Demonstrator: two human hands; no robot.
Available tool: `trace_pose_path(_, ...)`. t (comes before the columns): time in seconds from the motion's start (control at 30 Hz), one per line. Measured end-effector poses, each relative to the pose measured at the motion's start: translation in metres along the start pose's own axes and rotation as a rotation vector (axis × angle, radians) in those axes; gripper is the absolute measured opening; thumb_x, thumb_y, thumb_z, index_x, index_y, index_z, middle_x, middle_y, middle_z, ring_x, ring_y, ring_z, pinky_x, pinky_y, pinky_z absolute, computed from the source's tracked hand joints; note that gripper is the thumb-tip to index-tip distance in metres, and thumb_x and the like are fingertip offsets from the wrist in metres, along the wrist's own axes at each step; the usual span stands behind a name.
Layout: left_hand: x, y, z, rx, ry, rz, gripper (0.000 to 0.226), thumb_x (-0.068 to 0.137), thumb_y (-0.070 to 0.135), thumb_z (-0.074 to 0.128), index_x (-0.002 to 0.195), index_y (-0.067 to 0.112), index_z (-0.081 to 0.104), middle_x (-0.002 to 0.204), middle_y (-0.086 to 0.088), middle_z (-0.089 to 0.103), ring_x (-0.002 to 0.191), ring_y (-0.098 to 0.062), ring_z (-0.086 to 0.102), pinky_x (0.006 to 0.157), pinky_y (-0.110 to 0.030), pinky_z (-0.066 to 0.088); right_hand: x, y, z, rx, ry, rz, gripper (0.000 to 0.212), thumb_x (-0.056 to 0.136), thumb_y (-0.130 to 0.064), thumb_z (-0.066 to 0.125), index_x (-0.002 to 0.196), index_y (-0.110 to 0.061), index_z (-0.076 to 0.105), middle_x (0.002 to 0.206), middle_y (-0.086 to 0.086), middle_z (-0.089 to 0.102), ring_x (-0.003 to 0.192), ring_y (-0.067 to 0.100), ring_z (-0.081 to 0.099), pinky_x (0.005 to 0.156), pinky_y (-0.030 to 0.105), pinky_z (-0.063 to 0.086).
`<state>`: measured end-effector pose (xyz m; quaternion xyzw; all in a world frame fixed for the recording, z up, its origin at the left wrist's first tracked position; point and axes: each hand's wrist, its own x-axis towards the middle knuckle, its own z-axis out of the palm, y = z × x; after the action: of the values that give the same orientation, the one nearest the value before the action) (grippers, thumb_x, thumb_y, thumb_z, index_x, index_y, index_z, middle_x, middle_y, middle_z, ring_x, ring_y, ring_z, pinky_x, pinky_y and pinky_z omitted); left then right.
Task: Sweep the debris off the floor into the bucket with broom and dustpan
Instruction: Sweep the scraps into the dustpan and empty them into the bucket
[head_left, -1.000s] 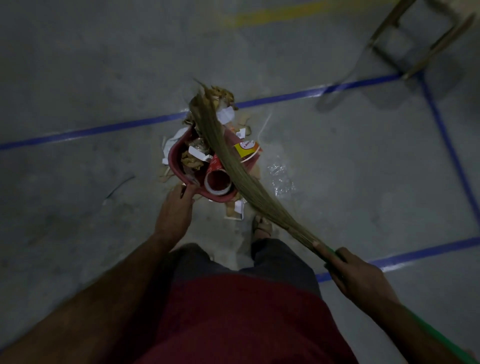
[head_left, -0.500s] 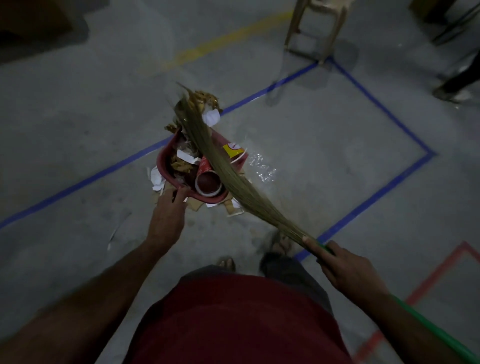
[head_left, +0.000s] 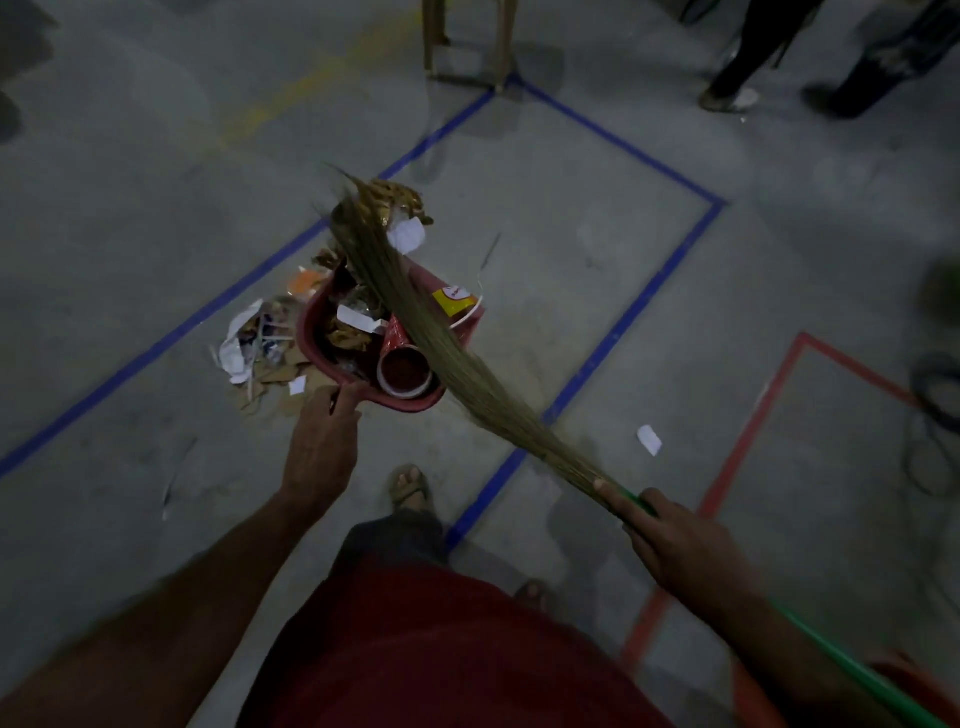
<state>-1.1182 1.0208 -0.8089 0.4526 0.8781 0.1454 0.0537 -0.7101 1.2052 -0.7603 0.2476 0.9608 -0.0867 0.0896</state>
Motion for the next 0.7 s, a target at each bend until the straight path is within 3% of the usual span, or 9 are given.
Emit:
trace_pose_path(0.23,-0.080,0.081,0.024,-0.029,-0.076,0.126,0.041,0.089,0.002,0.064,0.126,0.016,0.053,0.108,-0.015,0.055,0.091,-0.032,0.053,0.068,-0.041,0.046,-0.156,-0.004,0.021,0.031,-0.067,0.190,0.083,0.086,-0.023,0.069,0.155,-0.041,0.025,0.095,0.001,0.055,0.057,0.018,0.053,0.039,0.034,0.044)
trace_pose_path(0.33,-0.099,0.103,0.029,-0.032,-0.120,0.204,0.039,0.090,0.003,0.064,0.124,0.018,0.052,0.107,-0.014,0.055,0.090,-0.031,0.053,0.069,-0.041,0.047,-0.208,-0.021,0.031,0.029,-0.094,0.260,0.095,0.081,-0.021,0.074,0.156,-0.042,0.019,0.095,0.002,0.056,0.058,0.020,0.053,0.040,0.029,0.031)
trace_pose_path(0.47,-0.115,0.122,0.038,-0.063,-0.167,0.352,0.040,0.092,0.005,0.063,0.128,0.018,0.052,0.112,-0.014,0.054,0.095,-0.032,0.053,0.072,-0.041,0.048,-0.267,-0.059,0.049,0.078,-0.011,0.400,0.086,0.080,-0.014,0.071,0.153,-0.038,0.032,0.089,0.001,0.054,0.050,0.021,0.050,0.036,0.031,0.031)
trace_pose_path(0.57,-0.123,0.135,0.049,-0.070,-0.231,0.483,0.041,0.092,0.006,0.063,0.130,0.018,0.051,0.113,-0.014,0.054,0.095,-0.033,0.053,0.073,-0.041,0.048,-0.312,-0.098,0.068,0.126,-0.065,0.549,0.082,0.086,-0.015,0.058,0.156,-0.038,0.023,0.084,0.000,0.048,0.053,0.021,0.047,0.038,0.036,0.043)
trace_pose_path(0.7,-0.144,0.160,0.069,-0.077,-0.322,0.640,0.043,0.091,0.004,0.063,0.129,0.019,0.051,0.112,-0.015,0.054,0.093,-0.033,0.053,0.072,-0.042,0.048,-0.365,-0.158,0.074,0.160,-0.047,0.700,0.085,0.079,-0.009,0.069,0.152,-0.035,0.036,0.080,-0.003,0.050,0.048,0.010,0.025,0.035,0.021,0.024)
